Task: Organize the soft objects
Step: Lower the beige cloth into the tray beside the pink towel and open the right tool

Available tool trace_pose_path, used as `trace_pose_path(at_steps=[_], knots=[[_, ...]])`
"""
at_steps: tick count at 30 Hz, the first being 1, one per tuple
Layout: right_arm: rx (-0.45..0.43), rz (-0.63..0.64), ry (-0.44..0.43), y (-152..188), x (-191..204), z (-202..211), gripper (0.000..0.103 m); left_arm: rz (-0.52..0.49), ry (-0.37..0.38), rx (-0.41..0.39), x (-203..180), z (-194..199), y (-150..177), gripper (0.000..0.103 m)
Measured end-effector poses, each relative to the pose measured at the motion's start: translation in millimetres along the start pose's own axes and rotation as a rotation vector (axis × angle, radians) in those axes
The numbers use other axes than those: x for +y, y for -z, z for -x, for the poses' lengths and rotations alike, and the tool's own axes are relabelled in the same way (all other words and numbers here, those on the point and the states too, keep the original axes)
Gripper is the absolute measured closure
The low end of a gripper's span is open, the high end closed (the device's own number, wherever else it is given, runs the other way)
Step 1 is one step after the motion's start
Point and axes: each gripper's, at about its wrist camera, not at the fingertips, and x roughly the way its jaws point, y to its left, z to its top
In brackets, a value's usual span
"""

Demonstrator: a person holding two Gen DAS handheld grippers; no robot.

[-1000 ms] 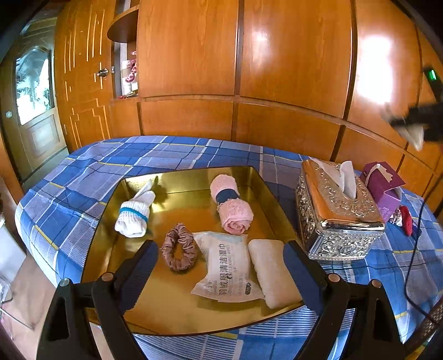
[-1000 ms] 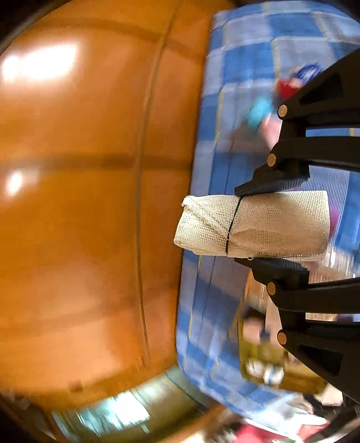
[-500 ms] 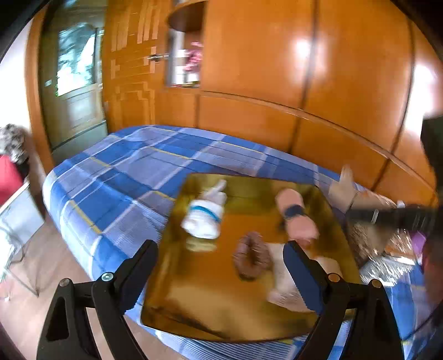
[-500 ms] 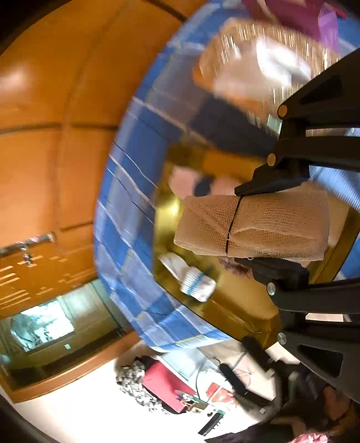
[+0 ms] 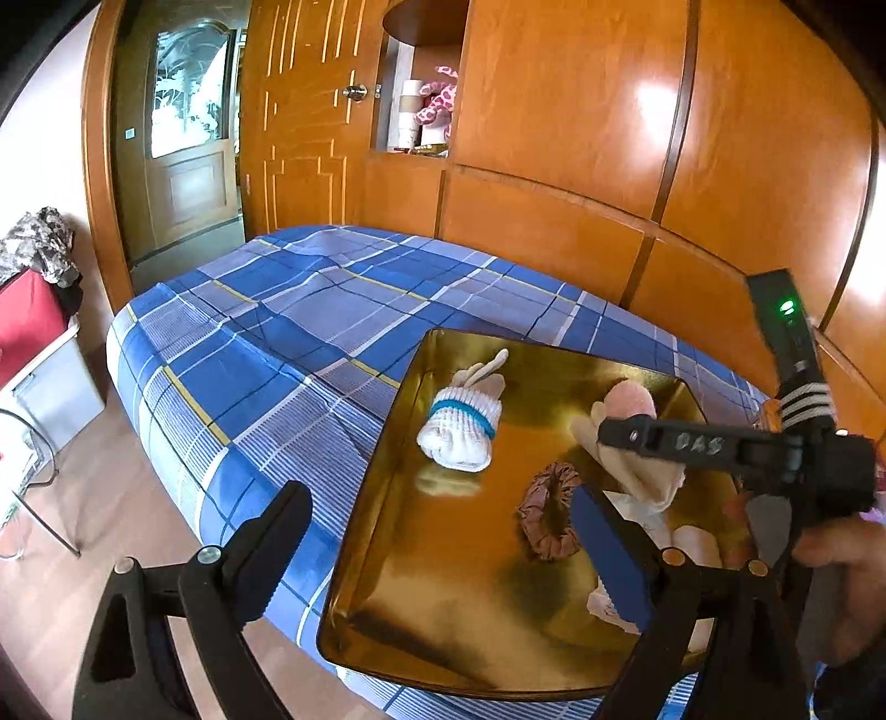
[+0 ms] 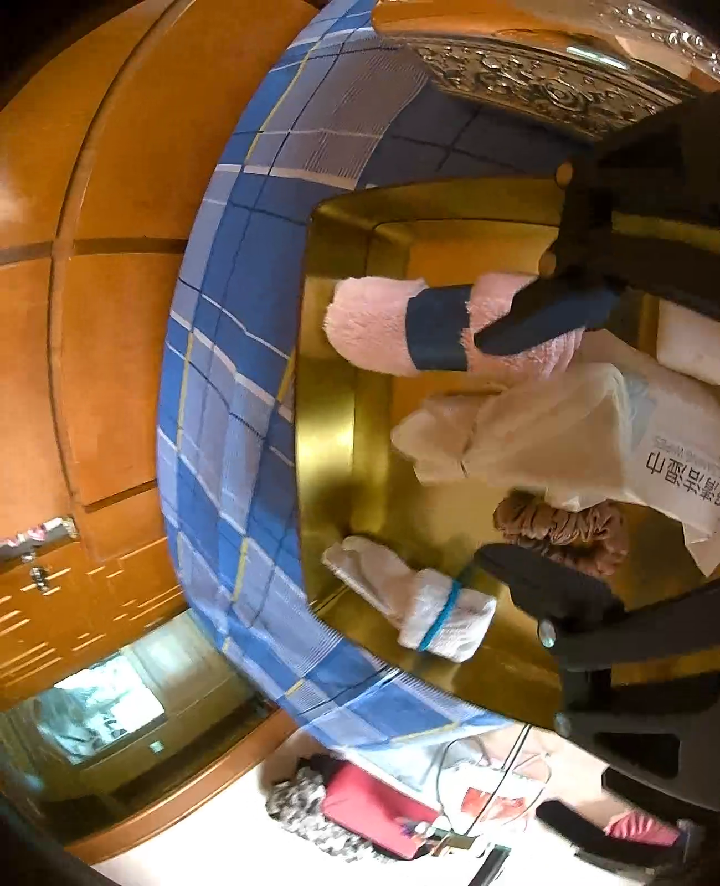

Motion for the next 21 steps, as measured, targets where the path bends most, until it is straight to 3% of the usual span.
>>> trace_pose_path(at_steps=[7, 12, 15, 21], knots=[[-0.05, 0.025, 0.036, 14, -1, 24, 0.031, -0.036, 0.021, -0.007, -11, 2, 4, 0.008], [-0.154, 0.037, 0.123, 32, -1, 54, 0.03, -0.067, 0.022, -0.014, -20, 7, 6, 0.003], [-0.195, 0.027, 0.15, 42, -4, 69, 0.02, -0.087, 0.031, -0.018, -27, 9, 8, 0.002], [-0.237, 0.075, 0.183, 65, -5, 95, 0.02, -0.125, 0.052, -0.017, -40, 13, 13, 0.001]])
